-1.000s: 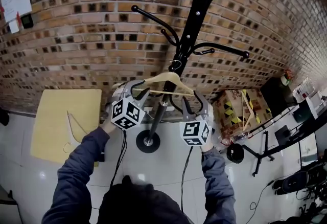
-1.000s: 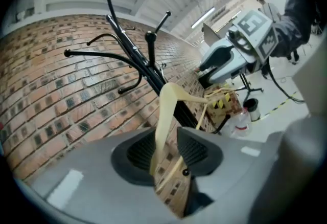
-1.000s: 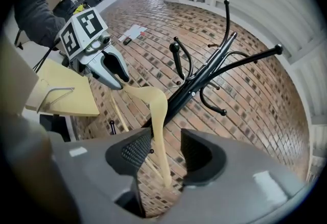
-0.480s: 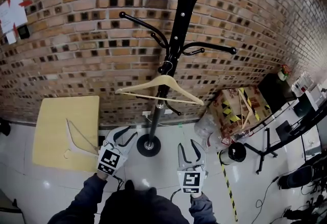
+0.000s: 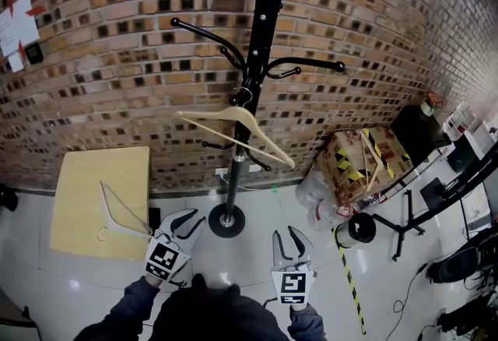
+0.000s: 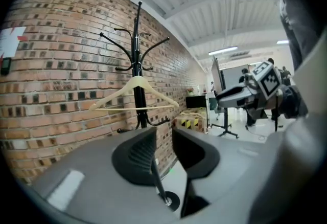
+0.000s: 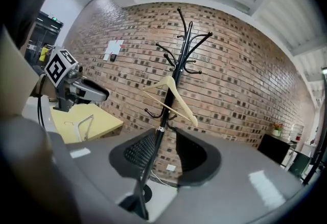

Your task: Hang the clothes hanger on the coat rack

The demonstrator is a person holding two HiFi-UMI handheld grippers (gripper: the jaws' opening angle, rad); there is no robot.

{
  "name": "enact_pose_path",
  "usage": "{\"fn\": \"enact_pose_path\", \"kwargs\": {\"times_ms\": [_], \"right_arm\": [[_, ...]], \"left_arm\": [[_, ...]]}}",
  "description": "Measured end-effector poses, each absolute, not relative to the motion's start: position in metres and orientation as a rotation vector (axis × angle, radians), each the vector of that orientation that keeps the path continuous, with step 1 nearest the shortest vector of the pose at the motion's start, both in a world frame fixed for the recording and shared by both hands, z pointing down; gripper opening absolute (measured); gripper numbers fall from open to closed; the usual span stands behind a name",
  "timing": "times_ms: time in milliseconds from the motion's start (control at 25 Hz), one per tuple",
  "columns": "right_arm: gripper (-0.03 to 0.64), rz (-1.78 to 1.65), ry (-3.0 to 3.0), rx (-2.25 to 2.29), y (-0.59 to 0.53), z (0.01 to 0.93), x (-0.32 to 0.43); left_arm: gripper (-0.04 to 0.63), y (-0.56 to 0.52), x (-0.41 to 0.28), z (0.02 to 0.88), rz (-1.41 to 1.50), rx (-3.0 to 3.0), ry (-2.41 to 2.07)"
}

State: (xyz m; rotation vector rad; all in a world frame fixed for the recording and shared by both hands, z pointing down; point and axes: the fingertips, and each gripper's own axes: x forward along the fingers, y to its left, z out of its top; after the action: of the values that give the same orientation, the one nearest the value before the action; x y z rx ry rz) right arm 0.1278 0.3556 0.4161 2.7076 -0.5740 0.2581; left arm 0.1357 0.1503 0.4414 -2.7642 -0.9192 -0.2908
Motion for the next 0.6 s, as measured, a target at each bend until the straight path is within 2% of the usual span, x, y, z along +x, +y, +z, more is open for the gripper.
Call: {"fn": "enact_pose_path", "kwargs": {"times_ms": [600], "right_arm": [[0.120, 0.255, -0.577, 2.698, 0.357, 0.418, 0.116]], "left_arm": [[0.078, 0.170, 0.119, 0.446, -0.290, -2.725, -0.974]]}}
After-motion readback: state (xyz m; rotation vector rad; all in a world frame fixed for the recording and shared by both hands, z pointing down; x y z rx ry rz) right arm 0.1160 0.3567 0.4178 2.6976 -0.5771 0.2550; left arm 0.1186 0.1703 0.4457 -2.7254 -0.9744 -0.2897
